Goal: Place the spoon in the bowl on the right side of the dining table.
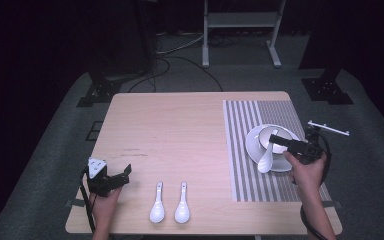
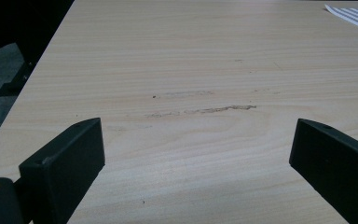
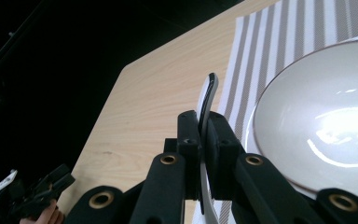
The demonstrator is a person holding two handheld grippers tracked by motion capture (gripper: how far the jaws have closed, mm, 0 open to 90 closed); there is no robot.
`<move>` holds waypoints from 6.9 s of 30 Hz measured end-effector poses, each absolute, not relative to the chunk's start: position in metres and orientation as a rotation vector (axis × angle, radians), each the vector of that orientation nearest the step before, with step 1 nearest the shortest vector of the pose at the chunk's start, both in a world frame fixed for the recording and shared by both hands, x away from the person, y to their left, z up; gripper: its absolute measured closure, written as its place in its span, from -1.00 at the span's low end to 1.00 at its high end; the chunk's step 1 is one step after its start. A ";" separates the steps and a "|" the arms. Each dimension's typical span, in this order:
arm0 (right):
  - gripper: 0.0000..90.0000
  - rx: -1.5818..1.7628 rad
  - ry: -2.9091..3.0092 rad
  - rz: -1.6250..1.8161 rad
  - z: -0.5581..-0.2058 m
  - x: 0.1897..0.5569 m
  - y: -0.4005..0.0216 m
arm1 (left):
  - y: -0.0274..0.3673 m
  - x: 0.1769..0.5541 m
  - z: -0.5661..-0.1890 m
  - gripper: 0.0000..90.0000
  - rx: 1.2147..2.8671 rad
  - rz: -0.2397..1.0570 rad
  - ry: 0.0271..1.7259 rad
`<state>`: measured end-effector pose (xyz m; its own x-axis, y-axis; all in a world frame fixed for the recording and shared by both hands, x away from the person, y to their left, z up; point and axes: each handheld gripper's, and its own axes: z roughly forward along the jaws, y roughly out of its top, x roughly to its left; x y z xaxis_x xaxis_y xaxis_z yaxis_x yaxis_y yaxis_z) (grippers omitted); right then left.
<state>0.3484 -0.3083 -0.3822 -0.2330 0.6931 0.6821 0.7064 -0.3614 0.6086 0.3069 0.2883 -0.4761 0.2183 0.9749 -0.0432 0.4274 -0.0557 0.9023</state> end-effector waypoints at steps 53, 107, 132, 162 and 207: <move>0.89 -2.383 -1.395 -1.769 -0.383 0.392 -0.355 | 0.288 0.307 -0.476 -0.96 1.630 0.801 1.339; 0.74 -2.402 -1.393 -1.719 -0.430 0.382 -0.378 | 0.288 0.307 -0.476 -0.96 1.632 0.805 1.337; 0.62 -2.321 -1.258 -1.792 -0.450 0.374 -0.386 | 0.288 0.307 -0.476 -0.96 1.634 0.801 1.343; 0.38 -2.172 -1.242 -1.906 -0.452 0.352 -0.384 | 0.287 0.308 -0.476 -0.96 1.634 0.807 1.346; -0.14 -1.963 -1.324 -1.985 -0.454 0.306 -0.360 | 0.286 0.307 -0.476 -0.96 1.636 0.811 1.342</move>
<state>0.3061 -0.3600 -0.4543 -0.1921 0.5109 0.8379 0.5774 -0.6315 0.5174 0.3069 0.2865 -0.4763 0.2146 0.9762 -0.0308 0.4267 -0.0653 0.9020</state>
